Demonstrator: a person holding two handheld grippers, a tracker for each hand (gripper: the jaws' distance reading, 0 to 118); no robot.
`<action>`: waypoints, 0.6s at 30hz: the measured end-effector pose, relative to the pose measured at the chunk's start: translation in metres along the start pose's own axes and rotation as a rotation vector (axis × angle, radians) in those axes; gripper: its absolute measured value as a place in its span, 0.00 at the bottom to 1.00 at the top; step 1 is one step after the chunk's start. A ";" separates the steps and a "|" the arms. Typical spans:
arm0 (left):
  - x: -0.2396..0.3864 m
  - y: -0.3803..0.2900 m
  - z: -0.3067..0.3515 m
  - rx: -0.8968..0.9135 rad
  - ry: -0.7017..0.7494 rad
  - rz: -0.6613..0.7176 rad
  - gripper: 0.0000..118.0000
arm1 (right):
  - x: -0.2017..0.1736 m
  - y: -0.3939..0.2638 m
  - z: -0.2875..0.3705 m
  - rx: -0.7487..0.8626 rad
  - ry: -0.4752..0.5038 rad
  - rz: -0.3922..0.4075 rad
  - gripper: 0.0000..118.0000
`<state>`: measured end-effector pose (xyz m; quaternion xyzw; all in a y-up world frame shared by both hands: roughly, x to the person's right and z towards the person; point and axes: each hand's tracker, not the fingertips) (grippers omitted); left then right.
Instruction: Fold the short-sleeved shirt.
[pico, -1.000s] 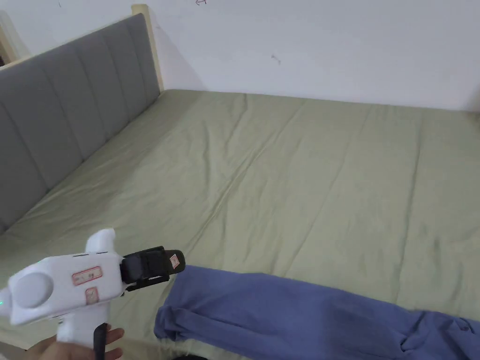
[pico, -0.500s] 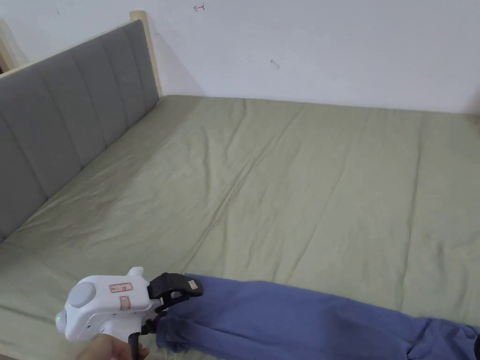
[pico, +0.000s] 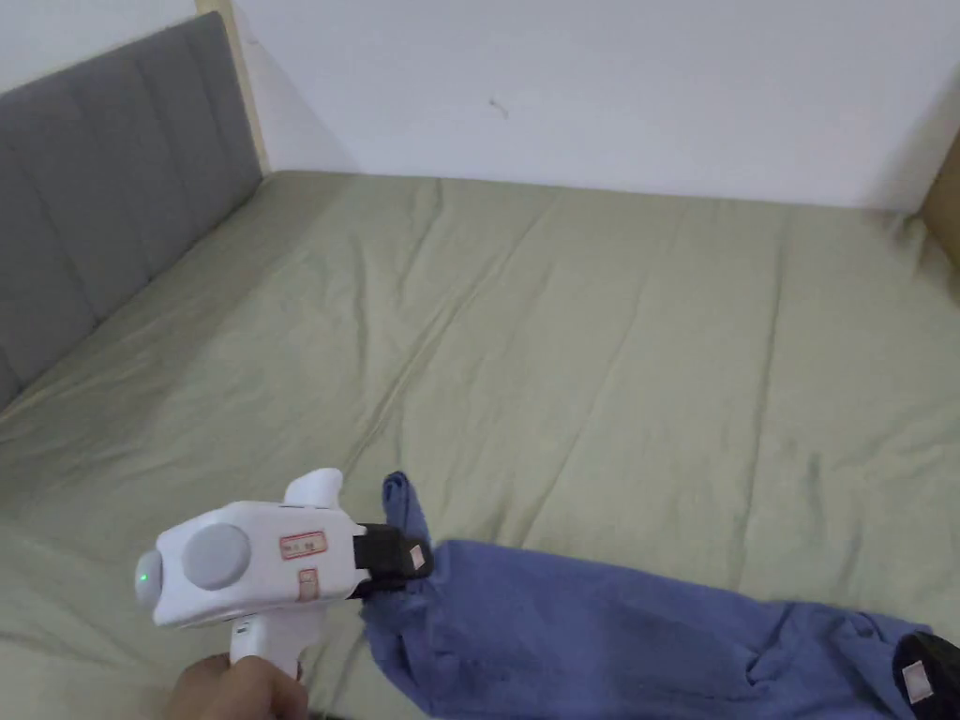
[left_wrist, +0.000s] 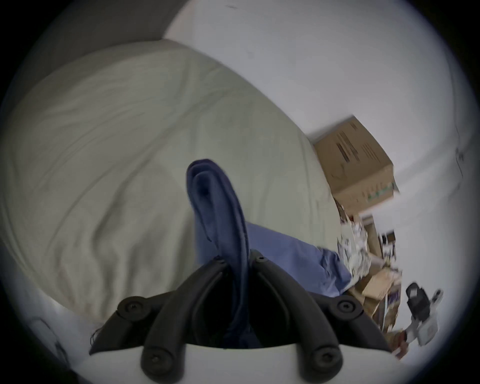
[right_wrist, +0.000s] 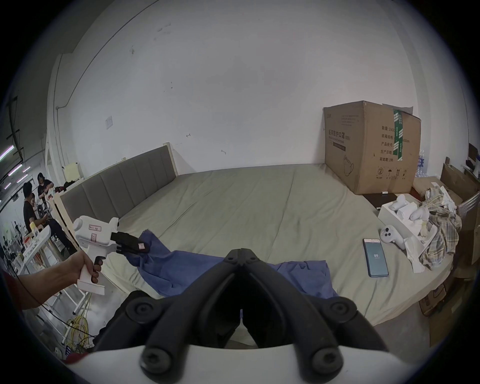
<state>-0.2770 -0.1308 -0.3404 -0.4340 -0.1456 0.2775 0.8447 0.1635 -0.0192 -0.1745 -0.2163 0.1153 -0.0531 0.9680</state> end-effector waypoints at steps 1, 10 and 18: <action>0.015 -0.005 -0.012 -0.028 -0.016 -0.018 0.10 | 0.002 -0.001 0.000 -0.001 -0.003 -0.004 0.00; 0.057 -0.056 -0.117 -0.164 -0.074 -0.037 0.60 | 0.016 -0.008 0.004 -0.034 -0.020 -0.044 0.00; 0.047 -0.026 -0.032 0.138 -0.022 -0.067 0.55 | 0.027 -0.010 0.003 -0.048 -0.029 -0.049 0.00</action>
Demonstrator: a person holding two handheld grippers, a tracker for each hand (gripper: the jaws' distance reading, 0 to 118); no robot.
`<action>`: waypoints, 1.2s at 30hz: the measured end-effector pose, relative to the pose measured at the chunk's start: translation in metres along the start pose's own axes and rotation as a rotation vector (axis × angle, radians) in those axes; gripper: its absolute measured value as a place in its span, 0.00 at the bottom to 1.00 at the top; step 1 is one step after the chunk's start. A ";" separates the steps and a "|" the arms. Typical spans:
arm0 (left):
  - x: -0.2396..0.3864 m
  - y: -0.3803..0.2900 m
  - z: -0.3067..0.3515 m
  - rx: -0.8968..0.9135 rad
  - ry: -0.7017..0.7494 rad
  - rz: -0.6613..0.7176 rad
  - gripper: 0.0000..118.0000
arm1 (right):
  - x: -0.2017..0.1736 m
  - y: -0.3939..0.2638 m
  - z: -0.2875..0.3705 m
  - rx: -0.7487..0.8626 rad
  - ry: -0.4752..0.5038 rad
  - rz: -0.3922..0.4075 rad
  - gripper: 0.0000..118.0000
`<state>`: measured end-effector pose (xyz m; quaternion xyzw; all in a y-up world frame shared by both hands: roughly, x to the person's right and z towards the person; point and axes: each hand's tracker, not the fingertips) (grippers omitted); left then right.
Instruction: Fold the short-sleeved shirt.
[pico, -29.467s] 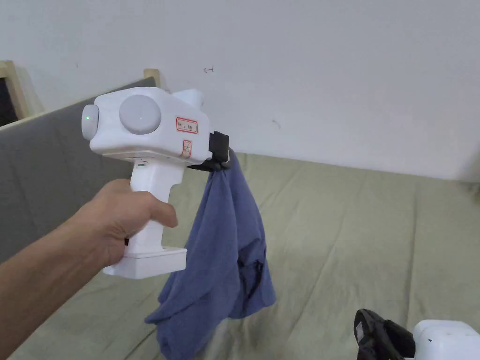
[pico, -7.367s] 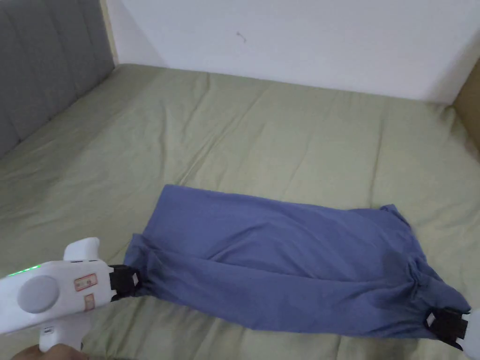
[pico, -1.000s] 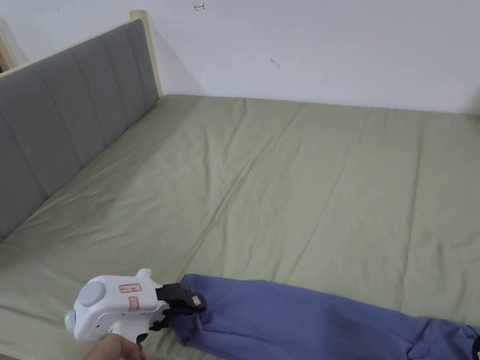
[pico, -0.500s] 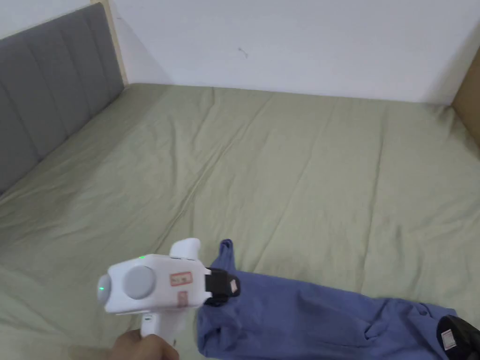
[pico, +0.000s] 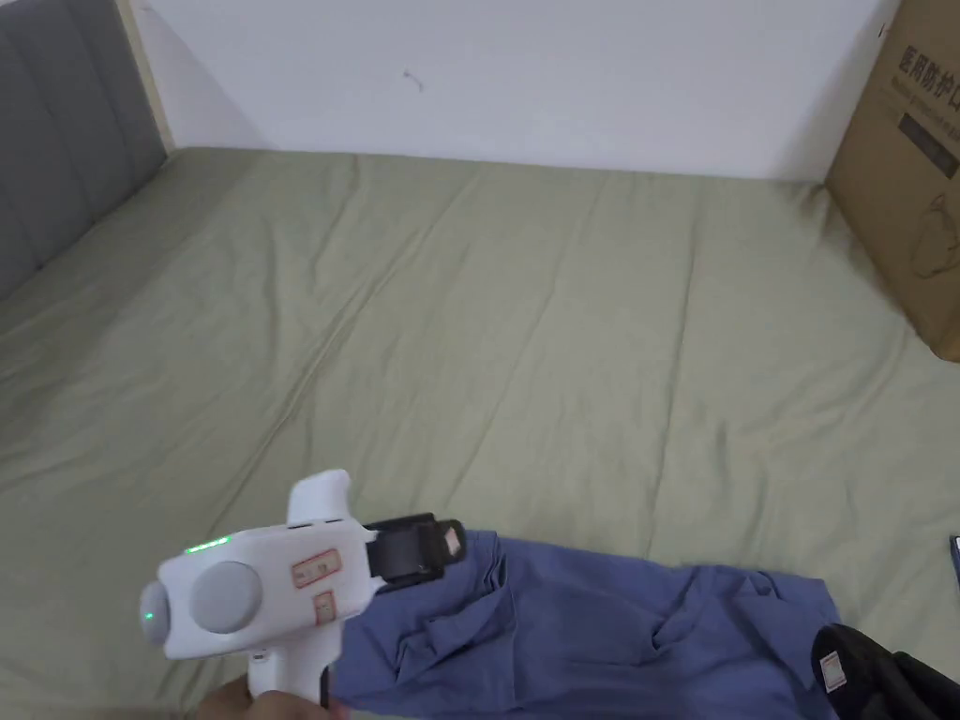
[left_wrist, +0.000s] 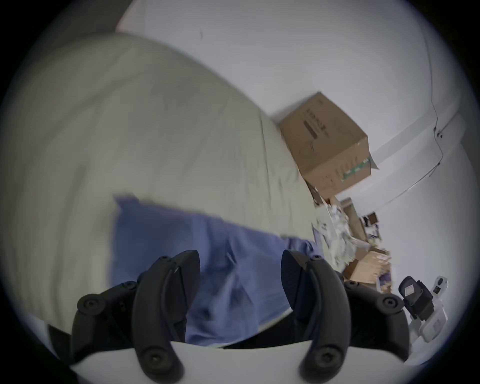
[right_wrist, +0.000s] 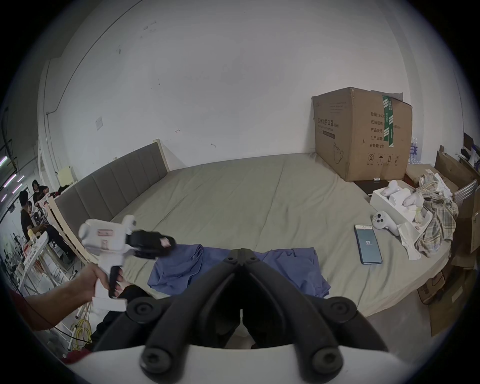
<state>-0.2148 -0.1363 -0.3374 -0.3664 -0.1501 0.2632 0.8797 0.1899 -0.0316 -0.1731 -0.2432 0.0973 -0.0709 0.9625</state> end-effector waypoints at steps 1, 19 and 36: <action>-0.005 -0.001 -0.002 0.020 0.075 -0.028 0.52 | 0.001 -0.001 -0.001 0.000 0.001 -0.006 0.00; 0.082 -0.092 -0.075 -0.088 0.108 -0.172 0.03 | 0.010 -0.006 0.002 -0.034 -0.023 -0.047 0.00; 0.076 0.002 0.229 0.528 0.188 -0.508 0.03 | -0.012 0.014 -0.006 0.112 -0.084 0.077 0.00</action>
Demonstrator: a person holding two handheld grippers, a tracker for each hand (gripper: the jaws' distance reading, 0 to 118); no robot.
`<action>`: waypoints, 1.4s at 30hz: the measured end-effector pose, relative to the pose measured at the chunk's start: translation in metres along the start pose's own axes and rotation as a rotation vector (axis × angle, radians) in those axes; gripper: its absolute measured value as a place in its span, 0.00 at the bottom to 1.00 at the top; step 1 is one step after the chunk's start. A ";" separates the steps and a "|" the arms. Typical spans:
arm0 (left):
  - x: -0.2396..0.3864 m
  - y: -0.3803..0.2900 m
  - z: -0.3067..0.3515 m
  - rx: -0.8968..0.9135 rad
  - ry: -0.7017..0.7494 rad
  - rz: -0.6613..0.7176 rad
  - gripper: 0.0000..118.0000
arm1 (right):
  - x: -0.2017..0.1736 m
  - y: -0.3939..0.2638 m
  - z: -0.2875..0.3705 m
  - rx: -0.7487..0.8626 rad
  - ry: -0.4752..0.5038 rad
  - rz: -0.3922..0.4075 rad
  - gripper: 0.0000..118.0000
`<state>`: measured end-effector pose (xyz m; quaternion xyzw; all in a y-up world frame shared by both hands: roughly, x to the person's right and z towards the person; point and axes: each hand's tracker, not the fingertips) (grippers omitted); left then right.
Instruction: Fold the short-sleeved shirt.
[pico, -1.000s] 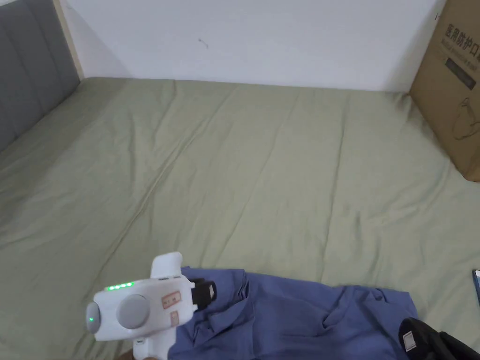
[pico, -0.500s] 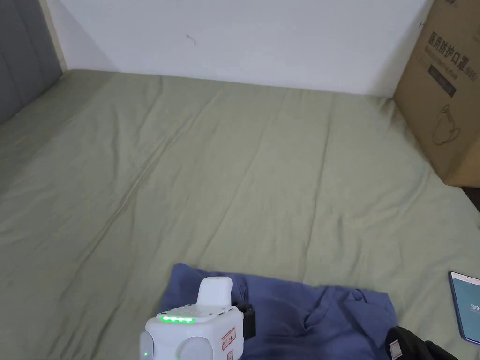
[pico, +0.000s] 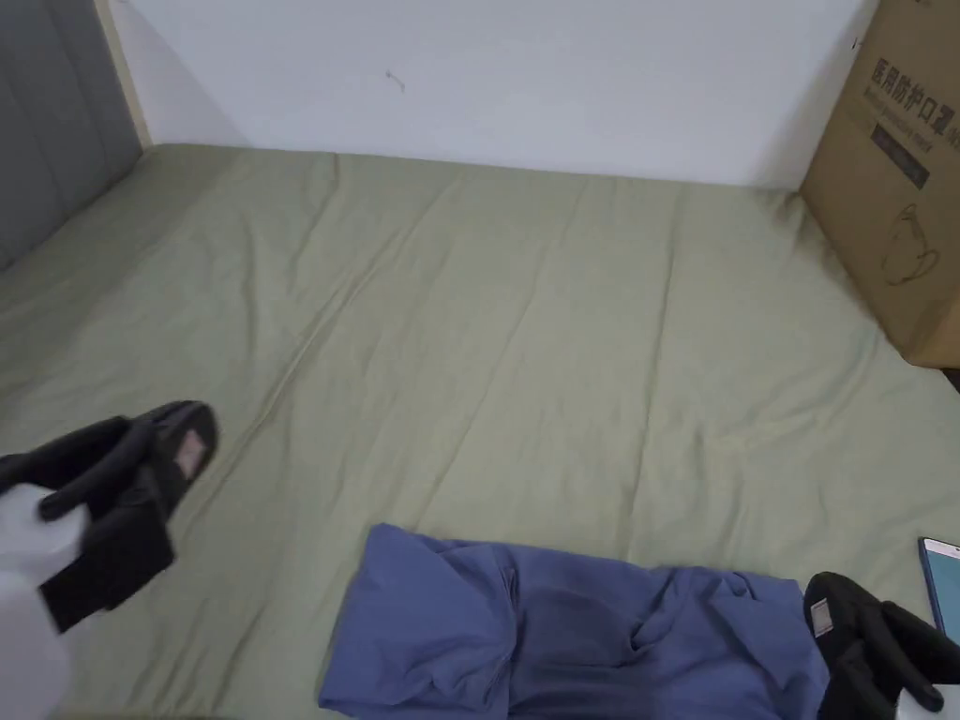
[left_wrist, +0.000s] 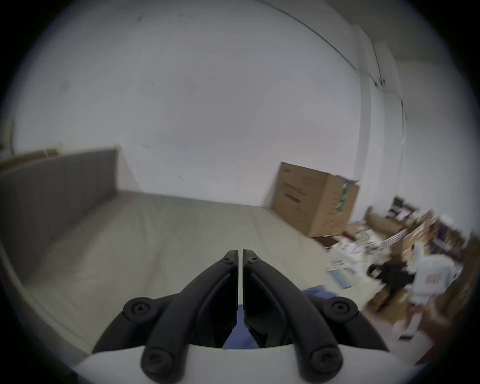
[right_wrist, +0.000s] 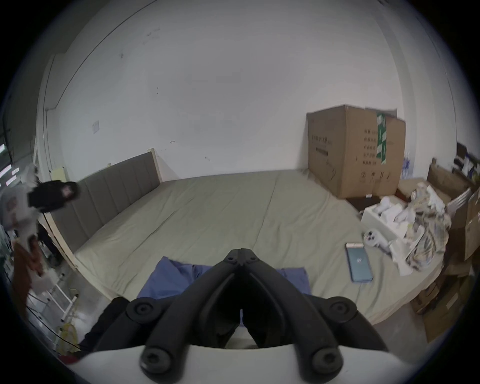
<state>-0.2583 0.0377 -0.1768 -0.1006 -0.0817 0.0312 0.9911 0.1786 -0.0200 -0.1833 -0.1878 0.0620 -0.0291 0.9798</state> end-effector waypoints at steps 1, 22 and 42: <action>-0.003 -0.003 0.006 -0.007 0.024 -0.013 0.03 | 0.000 0.001 0.000 0.000 0.002 0.000 0.00; -0.098 -0.153 -0.182 -0.560 -0.440 1.004 0.87 | -0.004 -0.005 0.000 -0.059 0.052 -0.067 0.00; -0.064 -0.246 -0.265 -0.854 -0.479 0.997 0.10 | -0.003 -0.011 -0.005 -0.150 0.081 -0.077 0.00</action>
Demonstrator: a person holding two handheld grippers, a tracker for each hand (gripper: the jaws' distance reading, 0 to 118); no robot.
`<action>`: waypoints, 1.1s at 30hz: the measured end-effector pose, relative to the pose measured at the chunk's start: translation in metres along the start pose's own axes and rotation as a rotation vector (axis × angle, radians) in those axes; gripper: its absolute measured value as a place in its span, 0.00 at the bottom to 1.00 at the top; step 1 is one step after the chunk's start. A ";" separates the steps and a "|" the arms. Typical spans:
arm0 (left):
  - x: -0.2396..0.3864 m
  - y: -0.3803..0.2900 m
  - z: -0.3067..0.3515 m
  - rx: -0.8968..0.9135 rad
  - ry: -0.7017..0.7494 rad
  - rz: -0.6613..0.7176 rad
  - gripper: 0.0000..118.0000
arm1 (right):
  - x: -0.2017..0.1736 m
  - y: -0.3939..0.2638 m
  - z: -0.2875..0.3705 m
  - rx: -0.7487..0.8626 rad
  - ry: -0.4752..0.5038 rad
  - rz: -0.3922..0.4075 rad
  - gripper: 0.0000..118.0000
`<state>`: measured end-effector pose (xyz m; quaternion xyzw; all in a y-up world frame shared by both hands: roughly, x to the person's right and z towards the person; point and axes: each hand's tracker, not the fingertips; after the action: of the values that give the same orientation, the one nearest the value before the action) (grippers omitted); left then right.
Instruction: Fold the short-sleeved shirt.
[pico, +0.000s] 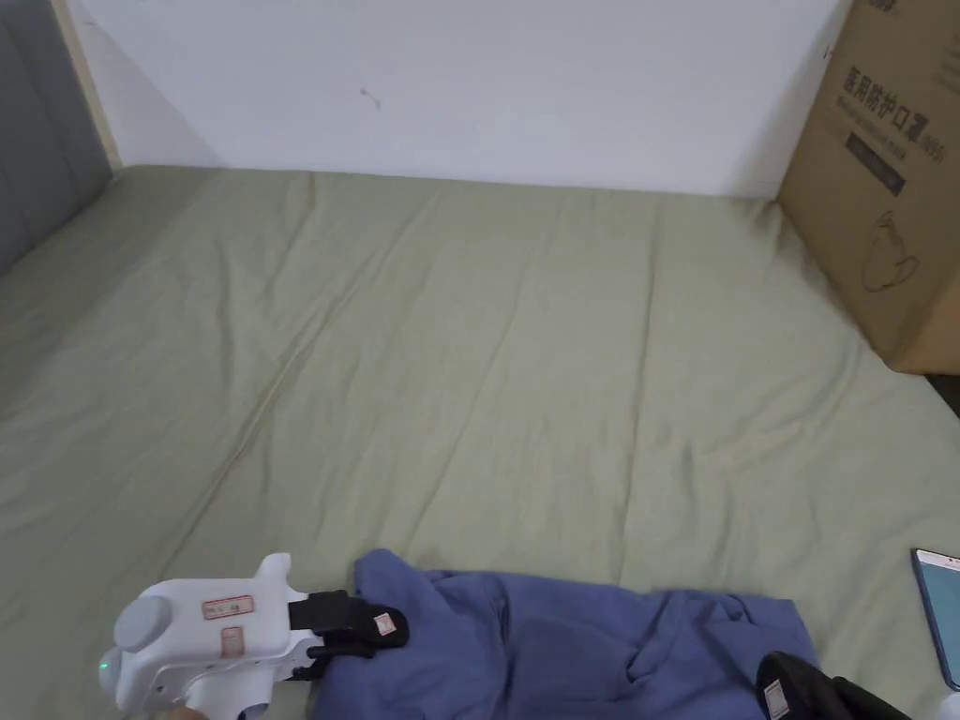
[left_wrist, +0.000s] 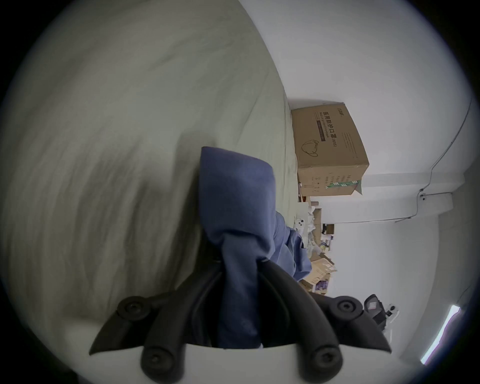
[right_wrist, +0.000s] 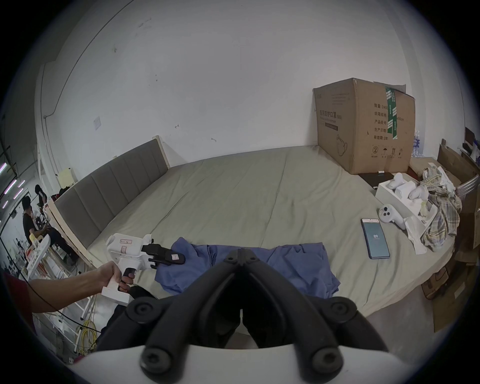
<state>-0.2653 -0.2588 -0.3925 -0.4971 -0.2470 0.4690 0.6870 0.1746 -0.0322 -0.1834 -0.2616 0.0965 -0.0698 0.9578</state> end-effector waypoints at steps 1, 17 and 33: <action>0.004 0.000 0.008 0.019 0.035 -0.032 0.10 | 0.000 0.001 0.000 -0.003 -0.007 0.011 0.00; 0.069 0.047 0.212 0.185 0.675 -0.188 0.09 | -0.023 -0.003 -0.019 -0.039 0.040 0.038 0.00; 0.167 -0.011 -0.032 0.025 0.691 -0.405 0.09 | -0.009 -0.004 -0.009 -0.051 0.035 -0.004 0.00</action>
<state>-0.1618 -0.1252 -0.4164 -0.5587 -0.0886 0.1322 0.8140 0.1638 -0.0388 -0.1877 -0.2850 0.1145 -0.0737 0.9488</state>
